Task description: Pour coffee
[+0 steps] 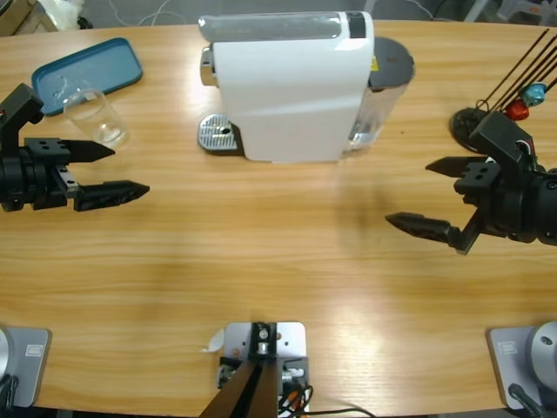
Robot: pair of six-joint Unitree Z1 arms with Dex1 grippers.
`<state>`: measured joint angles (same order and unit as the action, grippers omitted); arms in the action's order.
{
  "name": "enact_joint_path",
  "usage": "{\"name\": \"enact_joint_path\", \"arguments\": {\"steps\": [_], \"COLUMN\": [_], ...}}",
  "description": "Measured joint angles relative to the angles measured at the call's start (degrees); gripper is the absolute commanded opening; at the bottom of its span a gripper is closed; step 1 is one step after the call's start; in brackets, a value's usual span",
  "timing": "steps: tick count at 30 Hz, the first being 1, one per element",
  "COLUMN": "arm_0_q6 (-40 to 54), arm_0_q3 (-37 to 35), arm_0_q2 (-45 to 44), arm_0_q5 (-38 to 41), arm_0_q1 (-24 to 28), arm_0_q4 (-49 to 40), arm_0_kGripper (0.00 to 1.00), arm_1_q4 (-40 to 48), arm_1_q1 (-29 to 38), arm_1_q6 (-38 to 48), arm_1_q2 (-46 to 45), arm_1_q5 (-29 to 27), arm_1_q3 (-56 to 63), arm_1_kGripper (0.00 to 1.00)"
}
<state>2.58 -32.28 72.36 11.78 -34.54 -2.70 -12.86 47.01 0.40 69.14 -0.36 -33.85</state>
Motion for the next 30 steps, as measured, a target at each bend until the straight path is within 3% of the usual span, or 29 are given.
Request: {"name": "enact_joint_path", "arguments": {"steps": [12,17,22,26,30], "arm_0_q6": [-3.09,-14.48,-27.56,-38.06,-44.25], "arm_0_q3": [-0.08,-4.37,-17.1,-24.7,-26.37], "arm_0_q2": [0.0,0.0,4.05,10.11,17.35], "arm_0_q5": [0.92,16.0,32.24,36.15,38.49], "arm_0_q1": [0.13,6.91,14.92,17.56,17.84], "arm_0_q4": [0.0,-1.5,-3.74,0.58,6.61], "arm_0_kGripper": [0.944,0.888,0.817,0.792,0.768], "arm_1_q4": [-0.01,-0.39,-0.79,-1.6,-2.23], "arm_1_q1": [0.0,0.0,0.01,0.01,0.01], "arm_1_q6": [0.0,0.0,0.0,0.0,0.0], "arm_1_q2": [0.0,0.0,-0.02,-0.49,-0.86], "arm_1_q5": [0.0,0.0,-0.39,-1.09,-4.2], "arm_1_q3": [0.0,-0.02,-0.13,-0.28,-0.49], "arm_1_kGripper": [0.996,0.996,0.977,0.919,0.902]}}
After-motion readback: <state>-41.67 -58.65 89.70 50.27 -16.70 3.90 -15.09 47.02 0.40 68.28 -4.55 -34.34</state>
